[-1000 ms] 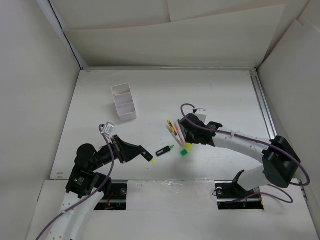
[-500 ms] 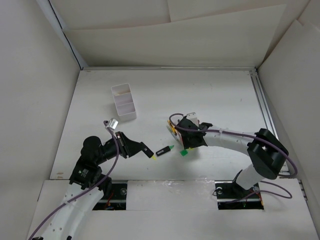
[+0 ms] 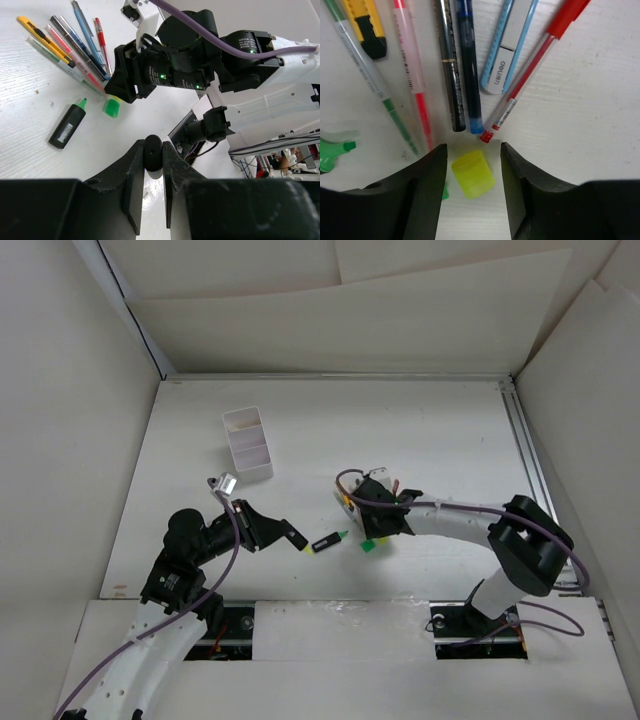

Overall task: Sort the stationery into containers
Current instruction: Move the pen cap to the center of the board.

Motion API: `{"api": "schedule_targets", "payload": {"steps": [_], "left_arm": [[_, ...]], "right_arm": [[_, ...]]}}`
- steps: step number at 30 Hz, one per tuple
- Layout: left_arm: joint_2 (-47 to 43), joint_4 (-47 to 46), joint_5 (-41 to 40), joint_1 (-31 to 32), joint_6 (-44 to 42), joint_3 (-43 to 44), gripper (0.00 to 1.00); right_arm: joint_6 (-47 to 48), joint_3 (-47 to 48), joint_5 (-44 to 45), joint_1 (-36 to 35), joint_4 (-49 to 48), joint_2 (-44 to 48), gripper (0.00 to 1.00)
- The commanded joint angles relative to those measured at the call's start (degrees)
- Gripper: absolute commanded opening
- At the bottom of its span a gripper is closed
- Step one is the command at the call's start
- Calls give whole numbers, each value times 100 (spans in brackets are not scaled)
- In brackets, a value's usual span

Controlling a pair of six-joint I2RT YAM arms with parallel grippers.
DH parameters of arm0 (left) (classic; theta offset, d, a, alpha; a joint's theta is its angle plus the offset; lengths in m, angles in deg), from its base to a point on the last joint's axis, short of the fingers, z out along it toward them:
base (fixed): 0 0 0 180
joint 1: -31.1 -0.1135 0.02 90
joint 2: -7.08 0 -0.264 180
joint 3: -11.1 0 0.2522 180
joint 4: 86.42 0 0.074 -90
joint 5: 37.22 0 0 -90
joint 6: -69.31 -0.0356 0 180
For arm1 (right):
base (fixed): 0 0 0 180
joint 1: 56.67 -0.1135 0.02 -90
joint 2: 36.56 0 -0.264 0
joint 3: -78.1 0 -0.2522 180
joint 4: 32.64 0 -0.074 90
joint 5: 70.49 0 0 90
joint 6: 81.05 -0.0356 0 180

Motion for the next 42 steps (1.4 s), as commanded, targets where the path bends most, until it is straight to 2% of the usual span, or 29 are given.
{"api": "schedule_targets", "payload": {"steps": [1,4,5,8,10,14,15,17,18,19,21,24,25,28,29,35,42], "left_arm": [[21,-354,-6,6,-33,53,0],[21,-406,-6,6,-33,53,0],[21,-407,-6,6,19,53,0],[21,-468,-6,6,19,1,0],[21,-469,-6,6,72,0,0],[126,-644,56,6,72,-53,0],[126,-644,56,6,72,-53,0],[126,-644,56,6,72,-53,0],[126,-644,56,6,72,-53,0],[126,-644,56,6,72,-53,0],[126,-758,56,6,124,-53,0],[179,-811,109,6,125,-105,0],[240,-811,109,6,125,-105,0],[240,-811,109,6,125,-105,0],[240,-811,109,6,125,-105,0],[188,-706,109,6,125,-53,0],[240,-706,109,6,72,-53,0]], "right_arm": [[-270,-268,186,6,-121,358,53],[-270,-523,134,260,-279,569,48],[-270,-523,73,313,-348,570,36],[-270,-786,-121,393,-437,728,23],[-428,-1005,-173,393,-437,877,19],[-1015,-1532,-446,393,-490,1692,21],[-1104,-1647,-516,393,-568,1860,29],[-1280,-1902,-666,340,-622,2194,37],[-1385,-1903,-666,253,-561,2544,48],[-1474,-1903,-335,113,-151,2704,51],[-1536,-1702,53,-29,273,3143,51],[-1536,-1640,151,-29,618,3408,51],[-1484,-1692,38,-29,548,3409,45],[-1431,-1692,-261,-29,609,3226,17],[-1430,-1692,-262,-116,722,3224,0],[-1370,-1640,-533,-486,846,2979,0],[-1202,-1631,-824,-539,153,2347,0]]}}
